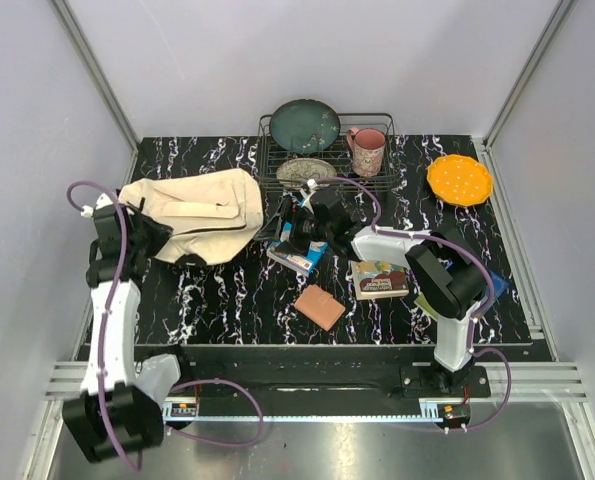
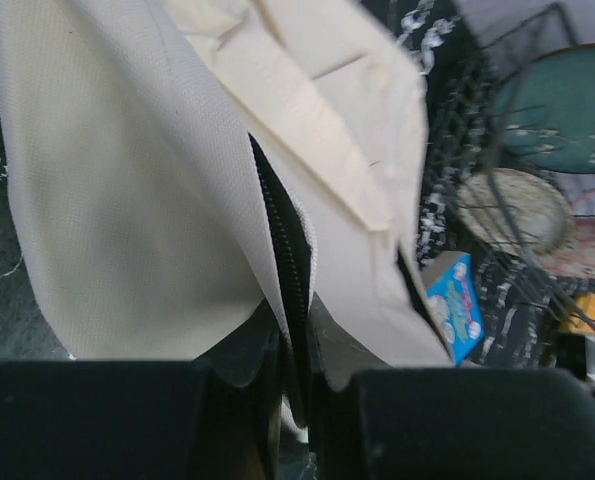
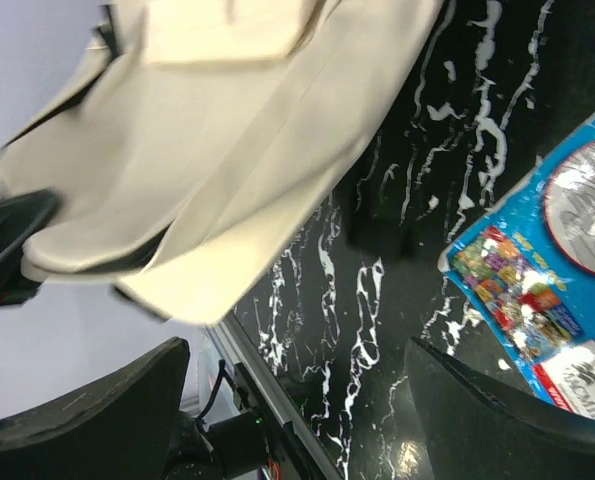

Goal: Pack the student bag
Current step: Move the student bag to the center of the board.

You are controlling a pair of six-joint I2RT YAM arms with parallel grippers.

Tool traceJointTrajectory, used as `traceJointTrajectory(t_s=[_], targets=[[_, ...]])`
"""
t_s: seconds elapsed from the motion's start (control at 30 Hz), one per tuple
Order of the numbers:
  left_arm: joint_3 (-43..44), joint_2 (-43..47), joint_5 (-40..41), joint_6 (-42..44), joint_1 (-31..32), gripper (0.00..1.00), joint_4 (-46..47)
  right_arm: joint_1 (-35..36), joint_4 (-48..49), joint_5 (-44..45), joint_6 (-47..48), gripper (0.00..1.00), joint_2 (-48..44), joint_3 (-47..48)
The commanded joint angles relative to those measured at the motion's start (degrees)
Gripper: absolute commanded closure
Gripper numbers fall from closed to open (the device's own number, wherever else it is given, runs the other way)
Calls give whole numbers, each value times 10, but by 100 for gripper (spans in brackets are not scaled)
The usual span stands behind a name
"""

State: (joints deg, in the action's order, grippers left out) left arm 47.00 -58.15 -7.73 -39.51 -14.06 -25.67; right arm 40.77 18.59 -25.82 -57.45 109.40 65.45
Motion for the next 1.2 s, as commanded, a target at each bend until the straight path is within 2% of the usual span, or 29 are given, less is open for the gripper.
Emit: traceJointTrajectory(t_s=[0.0, 0.2, 0.27, 0.3, 0.4, 0.5, 0.7, 0.8, 0.9, 0.93, 0.97, 1.0, 1.07, 1.13, 1.17], targets=[[-23, 115, -31, -20, 0, 91, -4, 4, -33, 17, 17, 5, -26, 20], [-84, 192, -31, -39, 15, 94, -25, 4, 5, -12, -11, 2, -45, -1], [-99, 206, -37, -51, 31, 94, -20, 6, 30, -28, -50, 2, -44, -19], [-103, 211, -33, -63, 38, 94, -18, 8, 77, -31, -71, 1, -39, -29], [-111, 221, -23, -73, 56, 93, -18, 24, 91, -6, -122, 0, -35, -52], [-112, 221, -51, -67, 62, 92, -11, 34, 103, 43, -166, 0, -29, -74], [-131, 240, -113, -71, 73, 92, -5, 41, 182, 36, -203, 0, 20, -67], [-141, 243, -128, -68, 100, 88, -6, 42, 219, 17, -215, 4, 38, -59], [-148, 254, -138, -56, 119, 72, -5, 41, 204, 10, -198, 32, 27, -57], [-143, 262, -136, -49, 122, 61, -18, 40, 191, 12, -179, 46, 20, -58], [-136, 267, -133, -41, 124, 47, -31, 39, 158, 13, -164, 56, 11, -59], [-128, 272, -129, -19, 125, 37, -44, 37, 133, 15, -147, 63, -10, -59], [-97, 284, -117, 4, 126, 18, -82, 26, 45, 26, -88, 69, -35, -59], [-61, 291, -99, 37, 126, 9, -115, 6, -7, 42, -27, 78, -77, -60], [-47, 292, -89, 47, 126, 5, -125, -5, -67, 45, -4, 80, -90, -53]])
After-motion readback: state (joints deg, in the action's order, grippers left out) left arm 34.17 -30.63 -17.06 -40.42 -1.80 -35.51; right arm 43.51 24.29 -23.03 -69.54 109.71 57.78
